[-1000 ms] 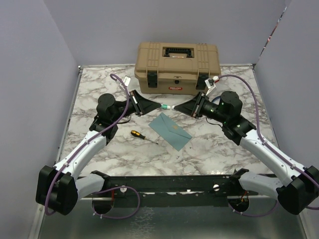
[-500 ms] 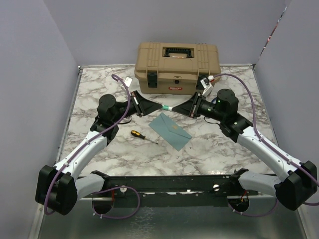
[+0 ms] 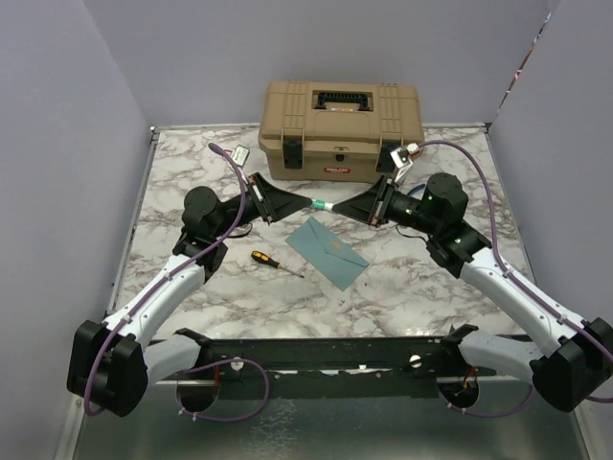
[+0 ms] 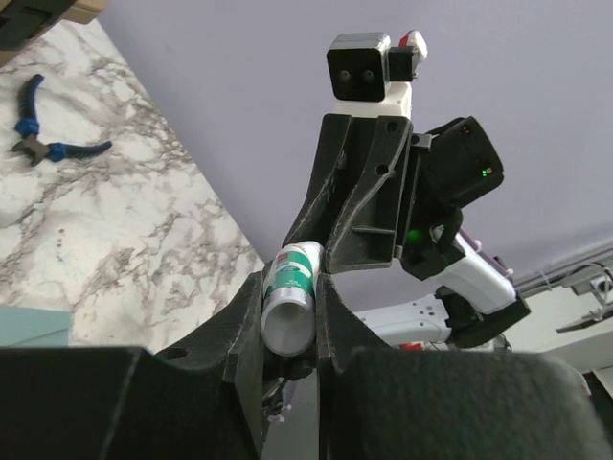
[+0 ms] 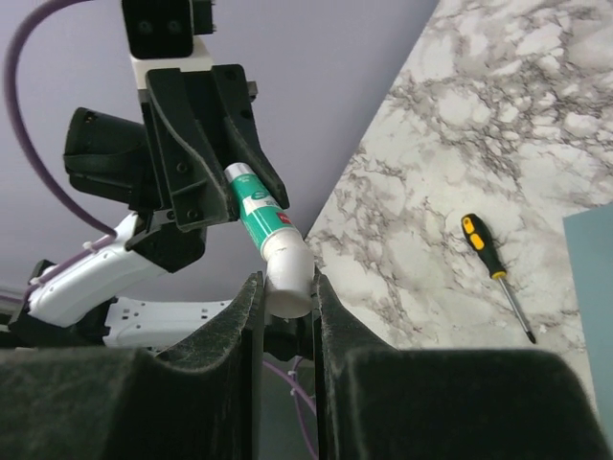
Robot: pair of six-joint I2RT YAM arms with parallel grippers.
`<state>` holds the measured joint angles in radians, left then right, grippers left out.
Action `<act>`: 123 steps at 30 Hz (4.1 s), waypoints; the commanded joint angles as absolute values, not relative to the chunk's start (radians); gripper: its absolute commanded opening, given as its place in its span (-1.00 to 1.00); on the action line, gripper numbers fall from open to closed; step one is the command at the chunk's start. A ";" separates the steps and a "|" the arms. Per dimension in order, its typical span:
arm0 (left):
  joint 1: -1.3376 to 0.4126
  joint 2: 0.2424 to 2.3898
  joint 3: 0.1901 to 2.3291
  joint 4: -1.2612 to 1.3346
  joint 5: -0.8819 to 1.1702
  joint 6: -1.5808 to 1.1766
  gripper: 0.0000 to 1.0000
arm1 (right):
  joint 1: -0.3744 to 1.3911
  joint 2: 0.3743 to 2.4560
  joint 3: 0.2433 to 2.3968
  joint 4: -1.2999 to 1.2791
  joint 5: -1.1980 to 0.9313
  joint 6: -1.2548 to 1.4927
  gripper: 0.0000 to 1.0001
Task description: Place the letter into the envelope and seal it
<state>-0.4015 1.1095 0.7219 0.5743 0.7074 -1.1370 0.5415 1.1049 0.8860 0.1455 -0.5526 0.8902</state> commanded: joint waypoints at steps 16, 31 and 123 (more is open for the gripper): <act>-0.413 1.076 0.745 0.762 0.757 -1.260 -1.00 | 0.542 1.009 0.921 0.231 -0.552 0.935 -0.99; -0.413 1.088 0.758 0.763 0.752 -1.259 -1.00 | 0.541 0.998 0.929 0.213 -0.528 0.919 -0.99; -0.661 1.261 0.716 0.922 0.760 -1.226 -1.00 | 0.560 1.243 0.910 0.551 -0.782 1.278 -0.99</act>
<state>-0.5056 1.2076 0.7235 1.0206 0.5411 -1.2495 0.4721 1.2026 0.9249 0.5041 -0.7647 1.2686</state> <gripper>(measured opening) 0.199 0.204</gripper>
